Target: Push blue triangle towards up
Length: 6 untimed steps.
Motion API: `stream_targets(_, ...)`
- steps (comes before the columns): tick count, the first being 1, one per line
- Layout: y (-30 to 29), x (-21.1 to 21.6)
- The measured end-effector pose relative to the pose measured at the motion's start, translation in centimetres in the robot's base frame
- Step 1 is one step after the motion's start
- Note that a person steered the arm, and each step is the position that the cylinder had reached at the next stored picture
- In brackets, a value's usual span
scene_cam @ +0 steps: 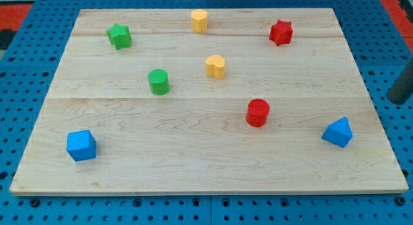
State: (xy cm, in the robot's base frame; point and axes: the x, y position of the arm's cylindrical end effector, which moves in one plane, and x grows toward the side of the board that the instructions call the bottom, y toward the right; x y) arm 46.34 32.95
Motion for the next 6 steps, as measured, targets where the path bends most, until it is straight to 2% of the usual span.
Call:
stream_targets(2,-0.4,8.5)
stream_targets(3,-5.1,11.3)
stream_targets(4,-13.1,11.1)
stream_targets(5,-16.3,8.3)
stream_targets(6,-12.2,6.3)
